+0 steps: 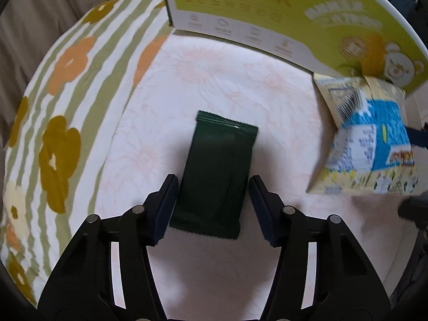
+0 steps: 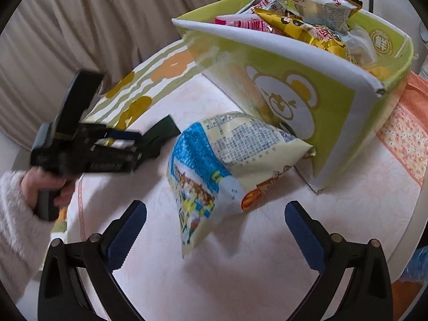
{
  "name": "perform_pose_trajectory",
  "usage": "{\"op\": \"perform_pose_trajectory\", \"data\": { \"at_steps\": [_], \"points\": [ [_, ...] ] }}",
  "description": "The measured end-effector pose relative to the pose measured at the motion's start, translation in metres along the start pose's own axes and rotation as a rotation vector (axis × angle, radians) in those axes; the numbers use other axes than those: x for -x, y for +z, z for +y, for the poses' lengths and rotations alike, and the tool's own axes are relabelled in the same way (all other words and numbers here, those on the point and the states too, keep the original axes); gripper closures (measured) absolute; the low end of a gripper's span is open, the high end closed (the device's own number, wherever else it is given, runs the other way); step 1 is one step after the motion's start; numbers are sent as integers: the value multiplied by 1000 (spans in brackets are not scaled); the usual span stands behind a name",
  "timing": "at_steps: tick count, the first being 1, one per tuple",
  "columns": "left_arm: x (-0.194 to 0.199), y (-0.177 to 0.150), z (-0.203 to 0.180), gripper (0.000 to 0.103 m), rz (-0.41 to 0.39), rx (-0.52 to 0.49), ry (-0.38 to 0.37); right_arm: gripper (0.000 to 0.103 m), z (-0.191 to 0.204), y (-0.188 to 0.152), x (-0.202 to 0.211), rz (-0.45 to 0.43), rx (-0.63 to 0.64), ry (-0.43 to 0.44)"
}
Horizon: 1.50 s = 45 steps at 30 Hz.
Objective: Organize snacks
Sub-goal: 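Grasp the dark green packet with left tool while right tool grasps blue-white bag, then carry both items over the box and open both tools to drop them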
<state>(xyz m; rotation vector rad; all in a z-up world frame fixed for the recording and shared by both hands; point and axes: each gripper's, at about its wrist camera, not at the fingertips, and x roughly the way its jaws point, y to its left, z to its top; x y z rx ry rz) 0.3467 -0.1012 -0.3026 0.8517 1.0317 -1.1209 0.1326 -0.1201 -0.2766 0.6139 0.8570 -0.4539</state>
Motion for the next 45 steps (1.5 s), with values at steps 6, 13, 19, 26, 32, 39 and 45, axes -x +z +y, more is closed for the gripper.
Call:
{"op": "perform_pose_trajectory", "data": {
  "at_steps": [6,13,19,26,32,39,45],
  "points": [
    [-4,12,7,51,0,73,-4,0,5,8,-22,-41,-125,-10],
    [-2,9,-4,61,-12,35,-8,0,4,15,-41,-21,-177,-15],
    [3,-6,-4,61,-16,89,-20,0,2,19,-39,-40,-160,9],
    [17,-33,6,61,-47,223,-28,2,4,25,-45,-61,-124,-23],
    [36,-69,18,61,-84,439,-22,32,15,25,-41,-58,16,3],
    [77,-94,27,61,-154,611,15,33,22,27,-14,-81,115,56],
    [130,-82,26,61,-229,658,77,33,33,37,27,-90,174,161]
  ]
}}
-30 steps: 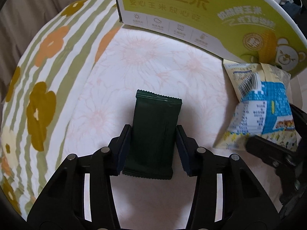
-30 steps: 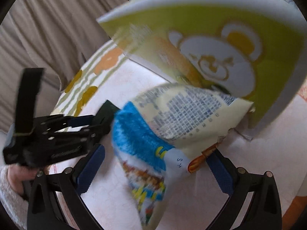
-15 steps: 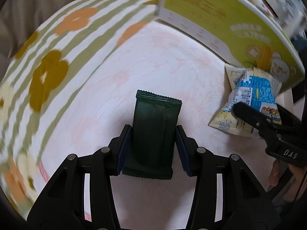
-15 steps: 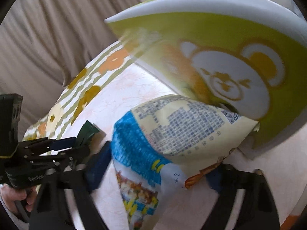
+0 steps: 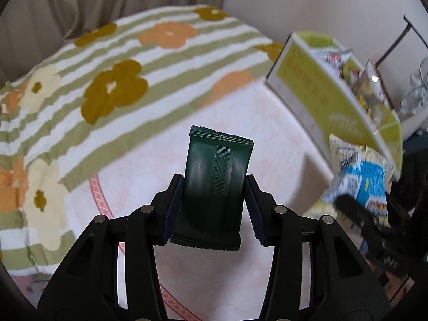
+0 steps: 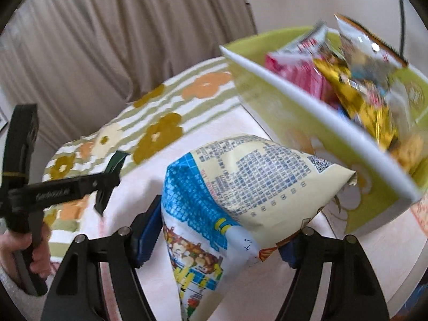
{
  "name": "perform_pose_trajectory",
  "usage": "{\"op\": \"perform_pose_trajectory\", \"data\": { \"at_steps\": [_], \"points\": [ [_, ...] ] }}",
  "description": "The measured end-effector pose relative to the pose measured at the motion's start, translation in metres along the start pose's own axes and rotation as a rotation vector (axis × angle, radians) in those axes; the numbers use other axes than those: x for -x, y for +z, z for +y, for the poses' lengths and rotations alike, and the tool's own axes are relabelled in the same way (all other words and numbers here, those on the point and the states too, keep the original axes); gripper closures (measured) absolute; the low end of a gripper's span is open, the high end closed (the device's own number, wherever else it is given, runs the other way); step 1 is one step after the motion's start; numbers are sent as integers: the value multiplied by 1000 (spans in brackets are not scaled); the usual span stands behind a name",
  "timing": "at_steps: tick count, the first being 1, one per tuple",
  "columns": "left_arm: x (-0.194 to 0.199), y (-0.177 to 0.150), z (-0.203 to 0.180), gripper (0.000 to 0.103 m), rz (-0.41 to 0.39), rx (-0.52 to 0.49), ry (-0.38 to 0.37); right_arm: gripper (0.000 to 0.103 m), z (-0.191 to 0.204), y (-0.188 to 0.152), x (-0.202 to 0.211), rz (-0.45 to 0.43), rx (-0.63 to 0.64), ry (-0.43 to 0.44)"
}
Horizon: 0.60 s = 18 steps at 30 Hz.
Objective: Organize snacks
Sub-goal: 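Carry both items over the box and open both tools to drop them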
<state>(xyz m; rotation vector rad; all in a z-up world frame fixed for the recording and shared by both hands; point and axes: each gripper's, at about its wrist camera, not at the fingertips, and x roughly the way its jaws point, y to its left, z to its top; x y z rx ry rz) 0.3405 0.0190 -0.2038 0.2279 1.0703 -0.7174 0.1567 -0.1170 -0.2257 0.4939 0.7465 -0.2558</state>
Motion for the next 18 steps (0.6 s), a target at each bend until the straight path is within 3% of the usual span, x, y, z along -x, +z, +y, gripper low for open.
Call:
{"op": "perform_pose_trajectory", "data": {
  "at_steps": [8,14,18],
  "points": [
    [48,39,-43,61,-83,17,0,33,3,48,62,-73,62,107],
    [63,66,-102,61,-137,24,-2,33,-41,92,91,-91,126,146],
    [57,86,-152,61,-159,54,-12,33,-83,118,99,-51,182,167]
  ]
}}
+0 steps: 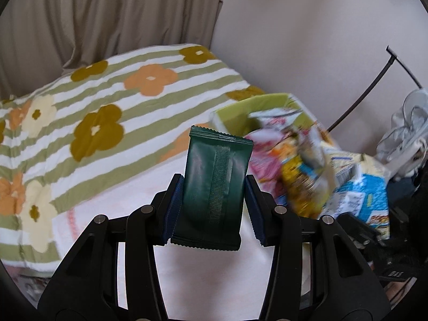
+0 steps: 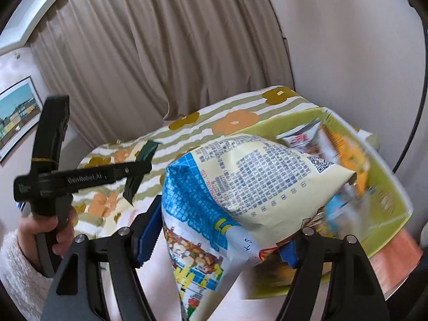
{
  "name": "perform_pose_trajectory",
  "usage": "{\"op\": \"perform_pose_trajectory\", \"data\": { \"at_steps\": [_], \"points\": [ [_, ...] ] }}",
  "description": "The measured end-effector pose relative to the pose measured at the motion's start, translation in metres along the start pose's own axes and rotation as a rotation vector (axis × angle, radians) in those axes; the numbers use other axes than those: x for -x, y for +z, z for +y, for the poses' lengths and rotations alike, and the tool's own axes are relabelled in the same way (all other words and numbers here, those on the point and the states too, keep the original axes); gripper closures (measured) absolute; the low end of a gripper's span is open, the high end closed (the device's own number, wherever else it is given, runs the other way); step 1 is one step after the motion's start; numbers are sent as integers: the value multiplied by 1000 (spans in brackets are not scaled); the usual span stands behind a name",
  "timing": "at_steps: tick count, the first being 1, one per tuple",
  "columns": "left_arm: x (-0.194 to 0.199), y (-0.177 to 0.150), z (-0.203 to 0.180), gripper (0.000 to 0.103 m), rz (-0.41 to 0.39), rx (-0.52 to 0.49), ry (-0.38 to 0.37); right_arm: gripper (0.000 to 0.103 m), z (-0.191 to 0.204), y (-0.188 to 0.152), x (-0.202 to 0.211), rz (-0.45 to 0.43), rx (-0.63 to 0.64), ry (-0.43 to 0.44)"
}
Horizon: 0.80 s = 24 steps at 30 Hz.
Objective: Organize snacks
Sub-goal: 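Carry both items over the box and open both tools to drop them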
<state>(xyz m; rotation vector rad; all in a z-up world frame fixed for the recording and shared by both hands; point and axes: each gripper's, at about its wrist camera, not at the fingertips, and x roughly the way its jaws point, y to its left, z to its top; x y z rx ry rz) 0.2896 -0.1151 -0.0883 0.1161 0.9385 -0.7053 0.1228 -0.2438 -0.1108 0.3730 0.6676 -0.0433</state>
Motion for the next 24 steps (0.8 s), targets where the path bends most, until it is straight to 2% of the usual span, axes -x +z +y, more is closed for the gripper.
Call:
{"op": "perform_pose_trajectory", "data": {
  "at_steps": [8,13,16,17,18,19,20,24],
  "points": [
    [-51,16,-85,61,9,72,17,33,-78,26,10,78,121,51],
    [-83,18,-115,61,66,89,70,33,-103,29,7,118,181,82],
    [-89,16,-120,58,73,100,94,33,-107,28,3,138,206,102],
    [-91,14,-122,42,81,105,117,33,-110,28,2,141,215,104],
    [-91,13,-122,13,86,112,138,33,-110,27,1,146,227,109],
    [-89,11,-121,4,79,119,150,33,-111,27,0,150,234,114],
    [-85,9,-118,0,58,128,157,33,-112,27,-2,156,243,119],
    [-71,0,-104,0,55,149,224,33,-112,28,-7,172,285,141]
  ]
}}
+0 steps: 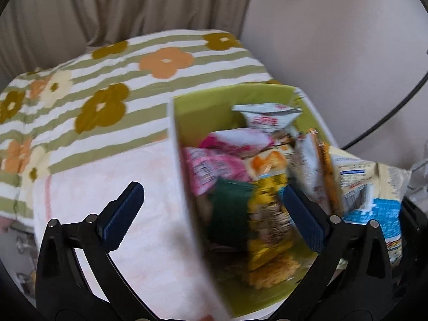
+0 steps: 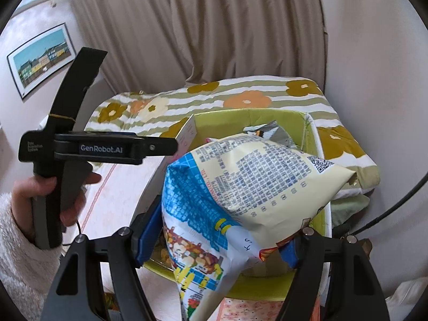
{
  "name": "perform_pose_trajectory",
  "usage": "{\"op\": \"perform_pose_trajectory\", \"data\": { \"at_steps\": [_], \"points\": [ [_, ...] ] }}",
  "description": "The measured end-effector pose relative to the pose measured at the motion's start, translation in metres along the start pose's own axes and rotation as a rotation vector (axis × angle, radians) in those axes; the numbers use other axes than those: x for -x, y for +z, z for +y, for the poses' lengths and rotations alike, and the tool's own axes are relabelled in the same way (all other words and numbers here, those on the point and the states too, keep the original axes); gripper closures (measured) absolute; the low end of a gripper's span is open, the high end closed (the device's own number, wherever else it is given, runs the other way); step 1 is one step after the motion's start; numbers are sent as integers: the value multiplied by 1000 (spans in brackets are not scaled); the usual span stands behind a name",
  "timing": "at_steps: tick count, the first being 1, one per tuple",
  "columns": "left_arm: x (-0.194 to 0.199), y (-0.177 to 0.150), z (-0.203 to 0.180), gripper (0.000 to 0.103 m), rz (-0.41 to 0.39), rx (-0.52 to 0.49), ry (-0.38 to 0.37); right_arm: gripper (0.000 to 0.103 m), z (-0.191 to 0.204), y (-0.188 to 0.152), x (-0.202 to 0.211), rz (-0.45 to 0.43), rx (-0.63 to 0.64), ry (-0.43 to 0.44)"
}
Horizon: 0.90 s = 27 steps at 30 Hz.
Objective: Organize snacks
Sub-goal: 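Carry both items over the box and open both tools to drop them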
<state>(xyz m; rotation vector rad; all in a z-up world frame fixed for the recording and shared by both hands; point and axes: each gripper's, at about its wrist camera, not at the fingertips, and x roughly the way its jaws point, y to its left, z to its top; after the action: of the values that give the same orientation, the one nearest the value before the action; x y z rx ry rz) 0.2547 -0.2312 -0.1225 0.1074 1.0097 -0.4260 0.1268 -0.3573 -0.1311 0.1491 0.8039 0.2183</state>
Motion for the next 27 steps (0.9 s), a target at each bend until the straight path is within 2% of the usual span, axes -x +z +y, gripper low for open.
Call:
{"op": "perform_pose_trajectory", "data": {
  "at_steps": [7,14,15,17,18,21,27],
  "points": [
    [20,-13,21,0,-25,16,54,33,11,13,-16,29,76,50],
    [30,-15,32,0,-31,71,73,32,21,27,-50,153,114,98],
    [30,-16,34,0,-30,76,78,30,23,28,-53,152,133,102],
    [31,-18,37,0,-27,84,103,13,26,28,-60,166,175,83],
    [32,-20,38,0,-27,88,111,0,26,28,-61,177,189,67],
    [36,-28,41,0,-24,106,134,0,20,26,-55,183,209,10],
    [44,-50,43,0,-31,143,161,0,-4,21,-36,158,117,-50]
  ]
}}
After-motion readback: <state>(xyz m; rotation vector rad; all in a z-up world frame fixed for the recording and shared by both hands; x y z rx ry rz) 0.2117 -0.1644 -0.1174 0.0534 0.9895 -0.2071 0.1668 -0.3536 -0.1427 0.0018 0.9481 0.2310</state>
